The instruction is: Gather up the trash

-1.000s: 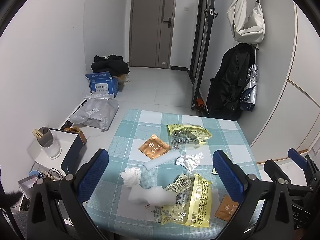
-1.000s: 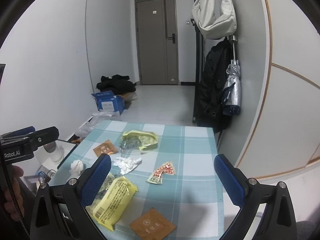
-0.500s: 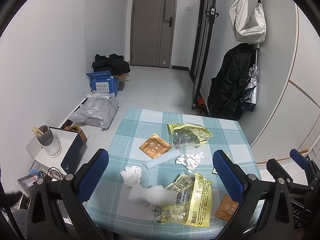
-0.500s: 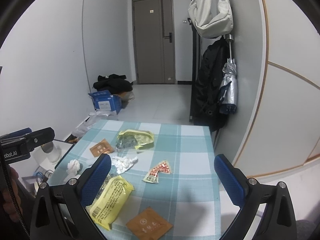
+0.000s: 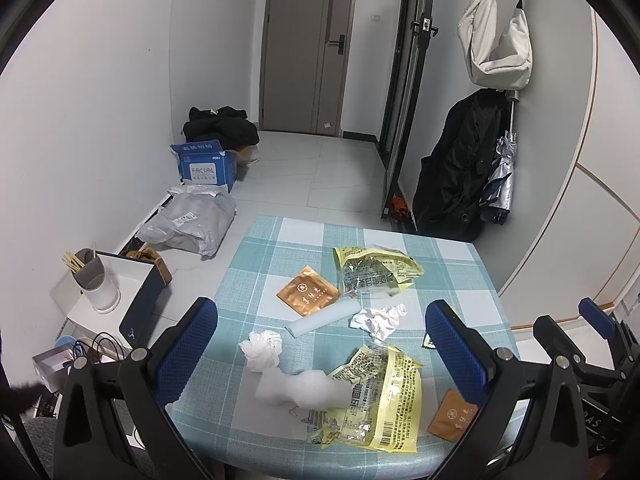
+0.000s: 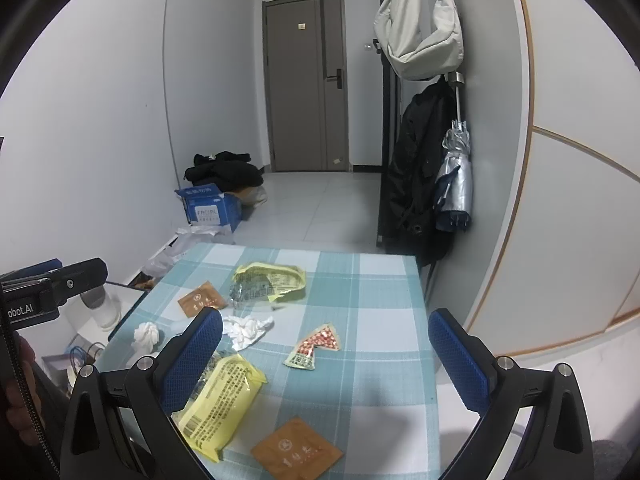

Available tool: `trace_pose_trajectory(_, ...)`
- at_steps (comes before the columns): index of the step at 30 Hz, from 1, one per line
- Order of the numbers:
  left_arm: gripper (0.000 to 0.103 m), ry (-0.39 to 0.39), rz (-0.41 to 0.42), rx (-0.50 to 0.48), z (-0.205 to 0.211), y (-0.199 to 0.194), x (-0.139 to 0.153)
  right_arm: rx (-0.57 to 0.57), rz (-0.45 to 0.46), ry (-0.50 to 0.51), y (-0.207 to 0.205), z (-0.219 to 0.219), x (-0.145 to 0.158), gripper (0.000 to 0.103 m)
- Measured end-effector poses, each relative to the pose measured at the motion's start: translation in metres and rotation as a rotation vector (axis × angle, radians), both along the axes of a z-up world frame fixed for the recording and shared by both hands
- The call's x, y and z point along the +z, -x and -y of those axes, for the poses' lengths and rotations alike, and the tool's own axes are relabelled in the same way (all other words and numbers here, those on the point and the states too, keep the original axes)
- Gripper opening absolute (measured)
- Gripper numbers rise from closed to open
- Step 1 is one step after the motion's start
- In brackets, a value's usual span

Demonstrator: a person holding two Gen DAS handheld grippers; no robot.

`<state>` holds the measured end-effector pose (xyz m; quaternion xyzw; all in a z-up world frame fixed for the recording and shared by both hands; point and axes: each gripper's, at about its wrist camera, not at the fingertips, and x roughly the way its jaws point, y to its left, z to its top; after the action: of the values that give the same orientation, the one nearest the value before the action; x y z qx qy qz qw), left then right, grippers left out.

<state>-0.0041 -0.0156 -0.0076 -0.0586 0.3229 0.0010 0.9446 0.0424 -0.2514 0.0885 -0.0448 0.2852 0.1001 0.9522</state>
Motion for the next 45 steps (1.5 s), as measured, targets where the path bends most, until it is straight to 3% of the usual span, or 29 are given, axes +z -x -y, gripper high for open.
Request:
trace_pose_trajectory(24,0.102,0.027,-0.063,-0.033,-0.016,-0.005,-0.006,-0.006,-0.012,-0.029,-0.003,0.002,-0.002,0.103)
trace_pose_trajectory(29,0.102,0.028,-0.15,-0.034,-0.028,-0.017,-0.022,0.021,-0.02,-0.047,-0.005,-0.003,-0.003,0.103)
trace_pose_trajectory(36,0.102,0.031,-0.344,-0.007,-0.071,-0.049,-0.055,0.135,-0.04,-0.055,-0.013,-0.016,-0.009,0.103)
trace_pose_trajectory(45,0.095,0.025,-0.534,-0.137,-0.076,-0.092,-0.096,0.18,-0.107,-0.025,-0.033,-0.029,-0.022,0.103)
